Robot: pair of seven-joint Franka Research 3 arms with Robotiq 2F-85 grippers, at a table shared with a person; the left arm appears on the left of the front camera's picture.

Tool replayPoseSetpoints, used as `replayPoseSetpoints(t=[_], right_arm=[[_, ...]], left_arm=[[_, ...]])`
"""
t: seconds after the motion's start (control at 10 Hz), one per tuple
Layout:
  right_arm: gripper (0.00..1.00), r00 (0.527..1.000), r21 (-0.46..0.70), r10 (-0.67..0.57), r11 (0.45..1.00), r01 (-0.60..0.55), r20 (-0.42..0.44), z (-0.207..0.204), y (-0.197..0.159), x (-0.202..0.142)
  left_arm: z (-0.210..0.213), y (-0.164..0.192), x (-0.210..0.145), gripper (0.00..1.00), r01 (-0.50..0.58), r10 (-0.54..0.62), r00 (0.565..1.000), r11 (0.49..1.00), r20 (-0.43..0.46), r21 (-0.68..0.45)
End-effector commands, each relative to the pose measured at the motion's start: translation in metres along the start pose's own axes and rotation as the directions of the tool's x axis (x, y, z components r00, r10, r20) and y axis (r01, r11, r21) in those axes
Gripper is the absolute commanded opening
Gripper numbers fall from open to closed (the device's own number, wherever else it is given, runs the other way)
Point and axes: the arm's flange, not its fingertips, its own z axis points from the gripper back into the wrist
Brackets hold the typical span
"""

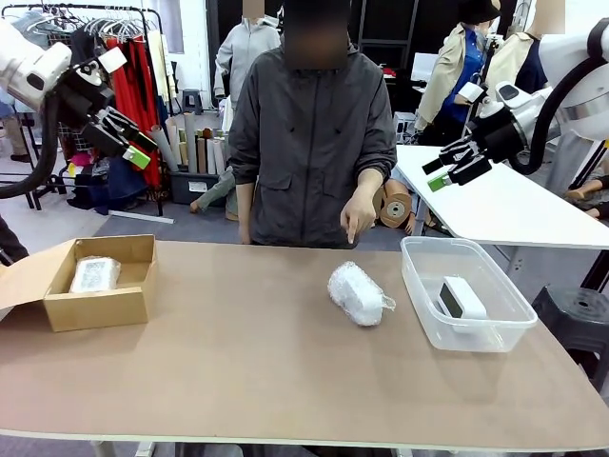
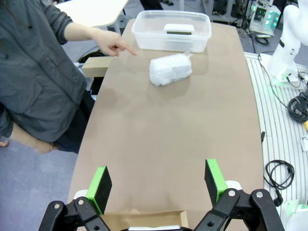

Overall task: Separate and place wrapped and unwrapped clocks.
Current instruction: Pick up the Digital clock indicated by the person.

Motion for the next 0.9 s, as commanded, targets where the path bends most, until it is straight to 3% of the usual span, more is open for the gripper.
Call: replayPoseSetpoints(t=[0.0,0.3,0.5,0.8], right_arm=[[1.00,1.000,0.003,0.005,1.000,-0.005,0.000,0.001,0.000,0.001],[1.00,1.000,0.003,0.005,1.000,-0.005,0.000,0.001,0.000,0.001],[1.00,1.000,0.003,0.005,1.000,-0.005,0.000,0.001,0.000,0.001],[1.00,1.000,0.003,0.005,1.000,-0.005,0.000,0.001,0.000,0.001]], left_arm=[[0.000,0.000,0.000,1.00,0.000,0.000,1.000,1.000,0.000,0.000],[-0.011,-0.011,0.004,1.00,0.019,-0.018,0.995,1.000,-0.093,0.010],[-0.032,-0.021,0.019,1.00,0.115,-0.121,0.982,0.992,-0.144,-0.053],[-0.081,-0.040,0.052,1.00,0.215,-0.235,0.965,0.963,-0.114,-0.160]])
